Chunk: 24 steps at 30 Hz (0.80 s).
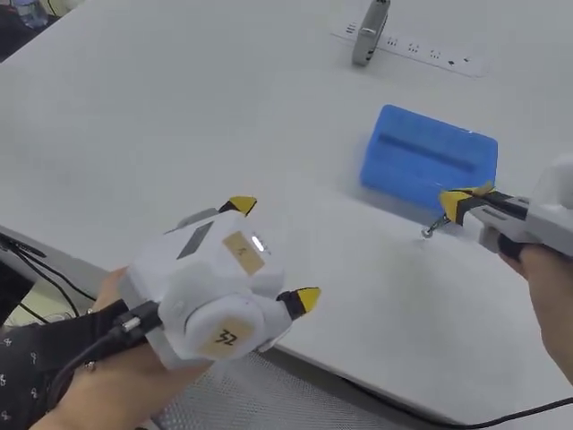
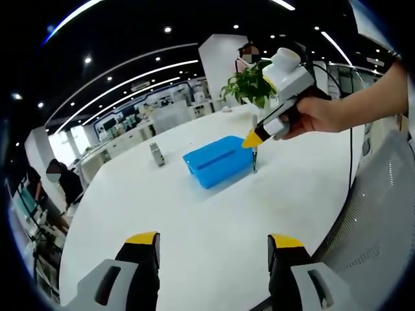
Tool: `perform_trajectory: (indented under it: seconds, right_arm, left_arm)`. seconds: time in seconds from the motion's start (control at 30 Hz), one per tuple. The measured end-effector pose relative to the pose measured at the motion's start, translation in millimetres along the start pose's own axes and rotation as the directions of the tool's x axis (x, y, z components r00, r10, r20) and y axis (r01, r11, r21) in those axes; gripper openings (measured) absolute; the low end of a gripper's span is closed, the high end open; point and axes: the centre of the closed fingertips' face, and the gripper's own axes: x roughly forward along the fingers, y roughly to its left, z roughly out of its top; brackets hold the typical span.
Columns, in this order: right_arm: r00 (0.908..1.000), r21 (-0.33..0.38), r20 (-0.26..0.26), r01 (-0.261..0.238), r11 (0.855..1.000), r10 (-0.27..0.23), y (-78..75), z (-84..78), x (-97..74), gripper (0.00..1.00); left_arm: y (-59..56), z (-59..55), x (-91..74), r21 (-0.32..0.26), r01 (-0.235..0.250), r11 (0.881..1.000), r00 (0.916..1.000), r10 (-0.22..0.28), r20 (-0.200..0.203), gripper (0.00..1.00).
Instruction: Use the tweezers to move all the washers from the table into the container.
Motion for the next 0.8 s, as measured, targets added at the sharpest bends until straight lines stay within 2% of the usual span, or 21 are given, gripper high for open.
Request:
perform_trajectory:
  seconds: [0.13,0.43,0.63,0.8]
  right_arm:
    - [0.9999,-0.004,0.014,0.007,1.000,-0.007,-4.4,7.5,-3.1,0.01]
    - [0.9967,-0.023,0.073,0.036,0.999,-0.035,-19.3,40.2,-12.9,0.01]
    - [0.9939,-0.021,0.098,0.052,0.998,-0.050,-29.0,52.1,-5.1,0.01]
    - [0.9938,-0.026,0.081,0.078,0.997,-0.075,-35.1,49.2,8.5,0.01]
  left_arm:
    - [-1.0,-0.1,0.1,0.004,0.005,1.000,1.0000,-0.005,-0.001,0.68]
    - [-2.8,-1.8,0.9,0.008,0.013,1.000,0.9998,-0.012,-0.013,0.69]
    - [-4.7,-5.3,2.8,0.016,0.021,1.000,0.9992,-0.021,-0.034,0.69]
    - [-5.2,-7.0,3.6,0.008,0.026,1.000,0.9987,-0.026,-0.044,0.71]
